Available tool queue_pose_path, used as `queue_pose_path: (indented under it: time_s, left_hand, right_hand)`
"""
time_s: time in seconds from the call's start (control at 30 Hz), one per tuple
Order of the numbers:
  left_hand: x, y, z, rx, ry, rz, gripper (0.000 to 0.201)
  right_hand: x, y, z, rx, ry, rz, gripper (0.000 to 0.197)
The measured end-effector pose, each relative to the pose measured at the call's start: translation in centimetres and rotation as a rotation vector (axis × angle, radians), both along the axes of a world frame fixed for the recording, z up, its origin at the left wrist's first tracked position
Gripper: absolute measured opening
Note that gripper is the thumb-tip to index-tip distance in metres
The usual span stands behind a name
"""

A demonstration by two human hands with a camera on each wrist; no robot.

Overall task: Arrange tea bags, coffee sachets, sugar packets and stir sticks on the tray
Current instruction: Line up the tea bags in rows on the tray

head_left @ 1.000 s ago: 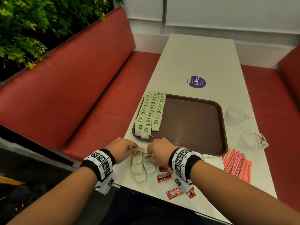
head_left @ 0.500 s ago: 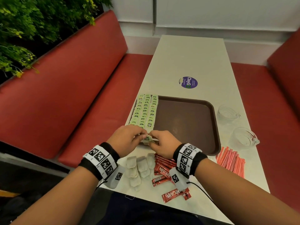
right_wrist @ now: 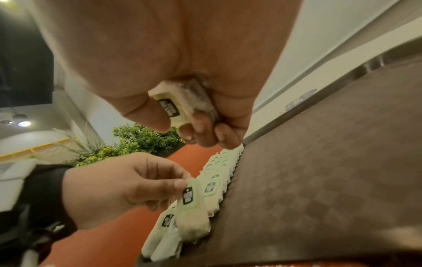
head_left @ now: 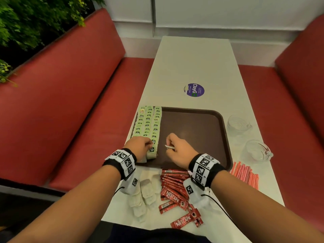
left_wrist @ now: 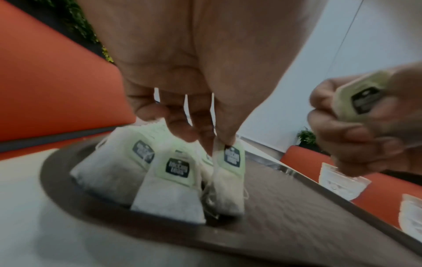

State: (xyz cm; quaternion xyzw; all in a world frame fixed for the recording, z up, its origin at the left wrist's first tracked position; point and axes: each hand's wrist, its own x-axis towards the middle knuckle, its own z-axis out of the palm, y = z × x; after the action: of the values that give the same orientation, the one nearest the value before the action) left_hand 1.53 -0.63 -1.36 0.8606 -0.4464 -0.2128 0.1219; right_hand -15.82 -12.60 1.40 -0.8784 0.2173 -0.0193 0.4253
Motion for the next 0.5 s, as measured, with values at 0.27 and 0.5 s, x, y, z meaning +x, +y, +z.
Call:
queue_pose_path:
  time_s: [0.27,0.5]
  left_hand:
    - [0.3,-1.9,-1.1,-0.012,-0.165,0.055,0.019]
    - [-0.1,-1.5,-2.1,0.133,-0.174,-0.173,0.032]
  right_hand:
    - [-0.1,-1.0,-0.6,-0.003,-0.005,-0.065,0.012]
    - [-0.1,-1.8,-1.3,-0.060,0.016,-0.079,0.005]
